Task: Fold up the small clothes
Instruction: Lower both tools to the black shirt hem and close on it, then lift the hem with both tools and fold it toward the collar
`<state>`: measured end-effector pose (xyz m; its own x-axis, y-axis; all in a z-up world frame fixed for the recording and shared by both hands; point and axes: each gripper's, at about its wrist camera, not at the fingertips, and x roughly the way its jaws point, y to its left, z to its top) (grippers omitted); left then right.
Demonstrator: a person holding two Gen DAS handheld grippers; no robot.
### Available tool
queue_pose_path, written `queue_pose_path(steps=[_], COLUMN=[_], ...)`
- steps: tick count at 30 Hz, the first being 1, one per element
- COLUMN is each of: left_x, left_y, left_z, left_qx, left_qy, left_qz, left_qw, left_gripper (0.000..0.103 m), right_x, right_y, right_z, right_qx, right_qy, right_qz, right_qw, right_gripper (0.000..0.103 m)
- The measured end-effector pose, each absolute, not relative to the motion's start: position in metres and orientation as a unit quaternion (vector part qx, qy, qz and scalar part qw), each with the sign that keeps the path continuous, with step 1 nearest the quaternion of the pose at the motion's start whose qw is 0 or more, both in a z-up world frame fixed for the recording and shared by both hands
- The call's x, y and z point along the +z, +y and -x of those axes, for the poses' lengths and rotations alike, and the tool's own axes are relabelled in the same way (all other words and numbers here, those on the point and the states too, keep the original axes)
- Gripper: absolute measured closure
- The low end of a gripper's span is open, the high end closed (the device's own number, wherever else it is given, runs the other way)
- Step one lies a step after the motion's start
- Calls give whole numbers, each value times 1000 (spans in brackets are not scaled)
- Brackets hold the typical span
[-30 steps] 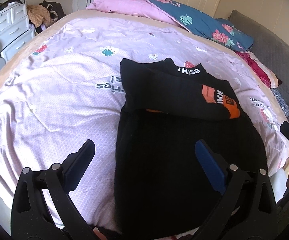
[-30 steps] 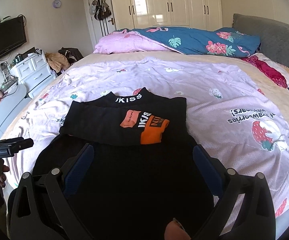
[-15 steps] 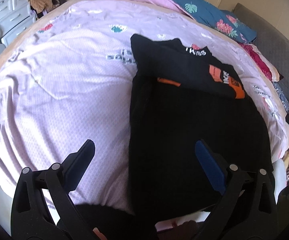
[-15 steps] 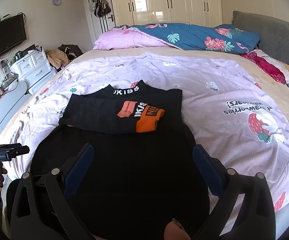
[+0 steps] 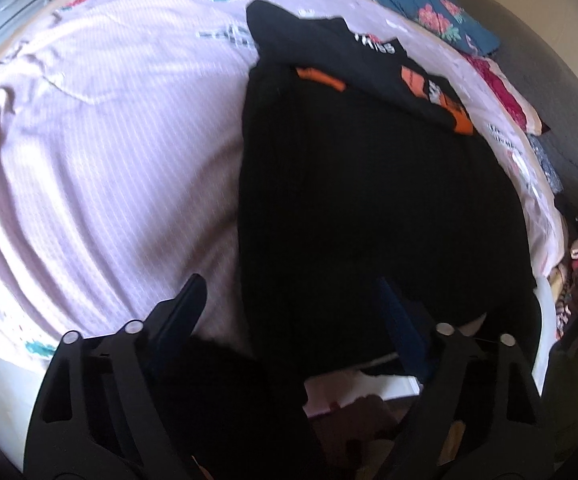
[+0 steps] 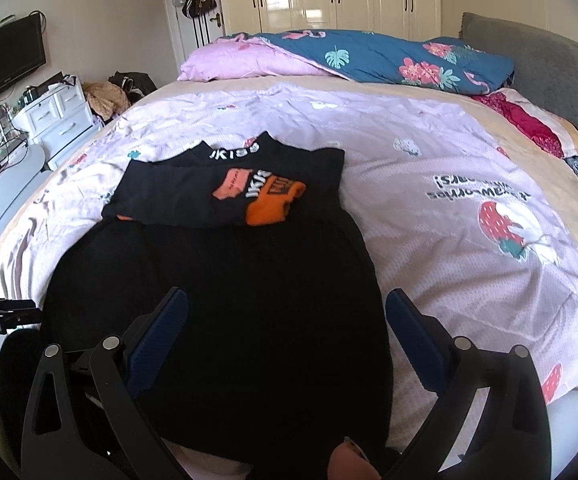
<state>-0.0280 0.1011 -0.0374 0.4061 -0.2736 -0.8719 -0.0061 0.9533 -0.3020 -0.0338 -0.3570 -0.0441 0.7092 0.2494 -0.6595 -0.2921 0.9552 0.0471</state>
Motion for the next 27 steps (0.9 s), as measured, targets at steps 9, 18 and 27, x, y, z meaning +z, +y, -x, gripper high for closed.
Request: queue_pose_path(steps=[9, 18, 27], left_x=[-56, -63, -48], left_y=[87, 76, 95], left_z=[36, 28, 33], left_qx=[-100, -95, -90], left_qy=[567, 567, 541], left_qz=[132, 130, 147], left_qw=[807, 808, 823], left_gripper=[40, 69, 99], right_x=[-70, -99, -117], right_y=[-373, -386, -408], right_z=[46, 58, 59], right_qx=[155, 168, 181], right_qy=[395, 448, 494], right_qz=[43, 48, 29], right_qw=[904, 877, 850], right_gripper=[4, 4, 6])
